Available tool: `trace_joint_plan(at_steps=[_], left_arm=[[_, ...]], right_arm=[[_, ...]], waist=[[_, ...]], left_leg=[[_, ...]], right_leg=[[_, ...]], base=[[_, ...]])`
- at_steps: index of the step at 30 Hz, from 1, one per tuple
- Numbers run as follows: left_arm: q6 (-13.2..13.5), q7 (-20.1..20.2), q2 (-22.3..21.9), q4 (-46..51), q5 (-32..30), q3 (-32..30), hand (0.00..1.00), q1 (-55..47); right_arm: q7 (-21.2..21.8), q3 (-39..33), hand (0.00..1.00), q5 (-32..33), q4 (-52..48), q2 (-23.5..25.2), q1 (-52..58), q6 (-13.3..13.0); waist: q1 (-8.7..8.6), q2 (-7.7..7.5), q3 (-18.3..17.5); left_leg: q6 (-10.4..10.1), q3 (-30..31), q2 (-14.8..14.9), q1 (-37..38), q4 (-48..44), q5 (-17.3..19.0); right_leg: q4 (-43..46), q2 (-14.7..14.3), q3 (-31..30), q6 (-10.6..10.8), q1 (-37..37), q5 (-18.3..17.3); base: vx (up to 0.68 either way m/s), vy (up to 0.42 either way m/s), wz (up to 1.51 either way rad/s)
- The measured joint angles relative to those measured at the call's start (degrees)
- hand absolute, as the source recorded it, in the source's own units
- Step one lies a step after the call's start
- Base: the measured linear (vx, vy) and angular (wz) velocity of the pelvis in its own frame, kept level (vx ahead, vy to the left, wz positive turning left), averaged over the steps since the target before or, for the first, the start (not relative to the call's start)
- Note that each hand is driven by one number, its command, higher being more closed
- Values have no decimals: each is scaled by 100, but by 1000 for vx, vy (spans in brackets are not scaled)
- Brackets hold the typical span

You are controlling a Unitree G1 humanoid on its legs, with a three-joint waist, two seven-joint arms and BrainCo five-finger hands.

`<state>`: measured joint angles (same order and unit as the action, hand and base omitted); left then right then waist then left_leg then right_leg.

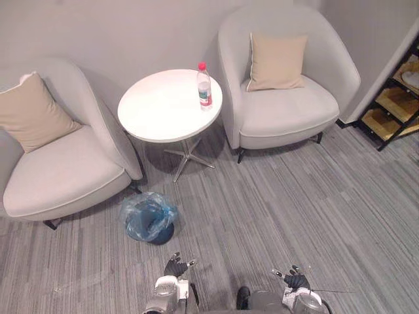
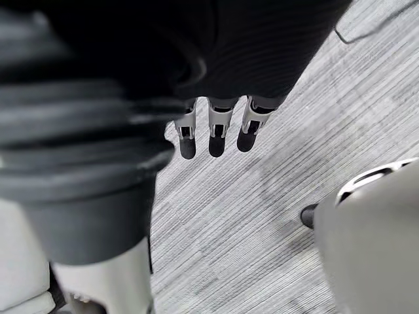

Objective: Gather rubbish on tea table into small bin, then transfer packed bag to large trash can.

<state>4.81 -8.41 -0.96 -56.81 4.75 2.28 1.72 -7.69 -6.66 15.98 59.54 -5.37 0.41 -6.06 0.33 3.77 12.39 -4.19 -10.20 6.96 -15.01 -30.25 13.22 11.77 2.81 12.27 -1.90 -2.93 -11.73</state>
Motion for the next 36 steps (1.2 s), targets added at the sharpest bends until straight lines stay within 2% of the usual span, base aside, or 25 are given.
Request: trace_joint_plan(at_steps=[1, 2, 3, 6, 7, 9, 10, 11, 12, 13, 14, 15, 17, 19, 20, 21, 22, 25, 27, 29, 30, 31, 32, 34, 36], left_arm=[[-2, 2, 1, -4, 0, 15, 0, 0], [-2, 11, 12, -21, -6, 152, 0, -16], [9, 26, 36, -51, -10, 169, 0, -14], [14, 98, 239, -140, -14, 165, 0, 43], [15, 129, 253, -204, -15, 210, 0, 68], [-5, 139, 299, -320, -20, 214, 0, 91], [-24, 142, 340, -395, -23, 326, 0, 94], [-23, 142, 371, -434, -26, 393, 0, 95], [-27, 149, 444, -538, -30, 547, 0, 95], [-34, 149, 483, -602, -29, 583, 0, 94], [-35, 142, 488, -603, -29, 581, 0, 94], [-36, 138, 487, -603, -25, 565, 0, 92], [-39, 145, 449, -603, -26, 567, 0, 84], [-39, 151, 424, -598, -26, 568, 0, 35], [-36, 154, 438, -592, -26, 565, 0, -30], [-30, 159, 465, -625, -39, 529, 0, -55], [-24, 179, 320, -655, -81, 536, 0, -14], [-15, 217, 126, -655, -135, 476, 0, 4], [-21, 227, 39, -689, -202, 316, 0, 63], [-24, 226, 24, -613, -245, 307, 0, 110], [-14, 227, 26, -541, -248, 309, 0, 102], [-18, 227, 23, -509, -257, 314, 0, 90], [-23, 227, 21, -511, -261, 316, 0, 88], [-24, 221, 23, -467, -291, 316, 0, 86], [-19, 220, 23, -461, -330, 321, 0, 87]], right_arm=[[-1, 1, 0, -2, 5, 1, -1, 0], [-1, 6, 0, -10, 22, -25, -3, -1], [0, 25, 0, -12, 115, -29, -34, 2], [44, 40, 0, -29, 201, 151, -73, 5], [84, 37, 0, -41, 243, 185, -69, 7], [109, 30, 0, -129, 224, 196, -73, 5], [138, 16, 0, -250, 207, 199, -72, 3], [156, 12, 0, -261, 204, 200, -72, -1], [202, 9, 0, -272, 204, 195, -80, 4], [223, 13, 0, -373, 203, 181, -110, 9], [230, 13, 0, -392, 202, 175, -119, 9], [258, 13, 0, -477, 201, 138, -147, 7], [283, 37, 0, -480, 155, 51, -178, 7], [283, 49, 0, -478, 98, 7, -172, 9], [285, 76, 0, -471, 101, 11, -119, 11], [290, 53, 0, -437, 67, 58, -67, -2], [288, 63, 0, -472, 65, -62, -138, 10], [301, 25, 0, -459, 150, -124, -164, 17], [296, 27, 0, -464, 259, -121, -152, 31], [279, 53, 0, -465, 280, -116, -117, 38], [266, 76, 0, -463, 280, -100, -87, 39], [250, 69, 0, -463, 275, -80, -51, 38], [241, 58, 0, -460, 272, -81, -47, 38], [193, 18, 0, -462, 273, -76, -27, 59], [188, 20, 0, -466, 279, -77, -20, 72]], waist=[[2, -4, -2], [22, 45, -36], [132, 36, -51], [155, -269, -183], [181, -332, -220], [192, -337, -243], [159, -367, -261], [140, -384, -271], [69, -391, -285], [20, -357, -297], [9, -356, -297], [0, -302, -266], [-13, -168, -211], [-66, -75, -195], [-121, -123, -227], [-143, -166, -252], [-110, 95, -284], [-171, 200, -291], [-185, 133, -226], [-104, 65, -153], [-39, 20, -145], [-22, 1, -136], [-41, 4, -135], [-35, -12, -122], [-27, -15, -119]], left_leg=[[-14, 23, -90, 24, 312, -91], [-49, 163, -313, 155, 1396, -512], [236, 227, -413, 230, 1640, -1118], [406, 26, -635, 209, 1364, -683], [440, -77, -688, 297, 1260, -438], [497, -171, -731, 607, 1359, -247], [549, -178, -802, 923, 1496, -168], [556, -174, -824, 1014, 1536, -140], [571, -136, -868, 1287, 1647, -91], [570, -33, -846, 1537, 1806, -91], [569, 0, -828, 1610, 1840, -92], [568, 40, -713, 1787, 1911, -92], [567, 129, -504, 1961, 1915, -91], [539, 223, -325, 2121, 1922, -77], [348, 335, -282, 2239, 1907, 8], [-42, 522, -246, 2414, 1905, 255], [-86, 647, -24, 2399, 1885, 247], [-149, 945, 63, 2390, 1776, -4], [-373, 1189, 180, 2186, 995, -216], [-571, 1200, 264, 1730, 19, -474], [-535, 1096, 330, 1548, -332, -576], [-375, 752, 458, 1389, -525, -410], [-335, 654, 469, 1342, -497, -308], [-261, 223, 298, 1134, 81, 50], [-273, 199, 116, 1101, 626, 42]], right_leg=[[-40, 31, -17, 32, -38, -16], [-160, 59, -97, 174, -116, -35], [-162, 47, -356, 340, -129, -128], [-54, 322, -519, 507, -170, -294], [337, 414, -719, 576, -62, -342], [1433, 471, -1000, 634, 313, -329], [2623, 560, -1140, 927, 773, -286], [2943, 581, -1139, 945, 894, -332], [3556, 648, -974, 847, 1149, -493], [3630, 649, -682, 627, 1336, -648], [3585, 635, -594, 583, 1379, -690], [3249, 536, -363, 450, 1565, -793], [2607, 300, -334, 401, 1818, -792], [1664, 81, -575, 419, 2010, -369], [808, -3, -862, 427, 2032, 298], [396, -28, -1016, 322, 1948, 1256], [476, -216, -935, 228, 1919, 1224], [693, -188, -646, 72, 1812, 849], [554, -181, -301, -12, 1297, 596], [335, -165, -111, -63, 945, 521], [200, -136, -43, -85, 818, 507], [25, -99, 102, -110, 635, 492], [-21, -83, 145, -111, 577, 490], [-133, 81, 301, -44, 363, 445], [-116, 154, 347, 17, 254, 411]], base=[[289, 148, -13], [301, 182, -42], [383, 220, -53], [348, 152, -29], [539, 235, -28], [361, 182, -28], [291, 107, -10], [384, 91, 16], [501, 34, 36], [418, 17, 38], [491, -54, 33], [382, -106, 22], [419, -150, 22], [364, -185, 28], [448, -260, 41], [508, -277, 32], [403, -220, 18], [306, -224, 46], [284, -250, 91], [152, -177, 70], [94, -102, 52], [96, -90, 40], [103, -71, 49], [99, -18, 39], [90, 51, 18]])
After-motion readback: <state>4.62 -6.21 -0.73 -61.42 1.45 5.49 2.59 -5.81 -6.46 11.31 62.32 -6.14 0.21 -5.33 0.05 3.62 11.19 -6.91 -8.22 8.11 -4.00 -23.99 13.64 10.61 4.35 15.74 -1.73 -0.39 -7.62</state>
